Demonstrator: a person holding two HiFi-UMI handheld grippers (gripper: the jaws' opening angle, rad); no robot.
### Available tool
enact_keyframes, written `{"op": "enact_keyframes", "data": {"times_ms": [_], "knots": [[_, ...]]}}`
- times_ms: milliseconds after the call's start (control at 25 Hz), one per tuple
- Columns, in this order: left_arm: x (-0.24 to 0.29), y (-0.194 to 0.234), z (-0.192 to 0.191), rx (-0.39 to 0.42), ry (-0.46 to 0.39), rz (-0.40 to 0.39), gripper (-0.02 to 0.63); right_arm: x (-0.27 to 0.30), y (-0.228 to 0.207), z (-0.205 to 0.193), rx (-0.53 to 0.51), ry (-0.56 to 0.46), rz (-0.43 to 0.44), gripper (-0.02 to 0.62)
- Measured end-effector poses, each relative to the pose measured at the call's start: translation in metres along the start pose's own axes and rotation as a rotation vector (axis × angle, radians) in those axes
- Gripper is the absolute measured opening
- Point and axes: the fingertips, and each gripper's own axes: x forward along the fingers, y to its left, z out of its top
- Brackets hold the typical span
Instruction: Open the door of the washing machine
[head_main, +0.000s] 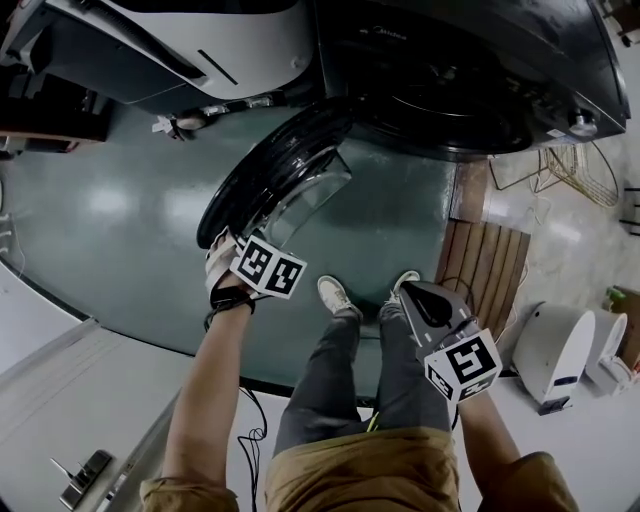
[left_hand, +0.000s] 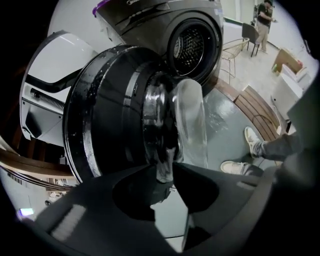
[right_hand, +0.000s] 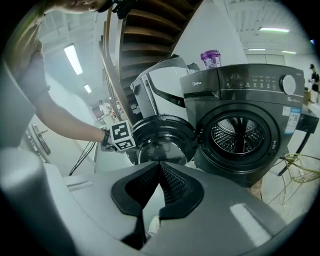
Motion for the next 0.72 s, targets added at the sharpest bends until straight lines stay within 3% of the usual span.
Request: {"op": "enact_keyframes", "data": {"times_ms": [360,720], "knots": [[0.021,0.051,0.0,-0.111,-0.03,0.039,0.156,0.022,0.004,0.006,-0.008,0.025,0.002,0.005],[0.03,0.089,0.005,-0.321,-0.088,0.012,0.152,0.038,0.006,0.005,0.004,0.041,0.01,0.005]]}}
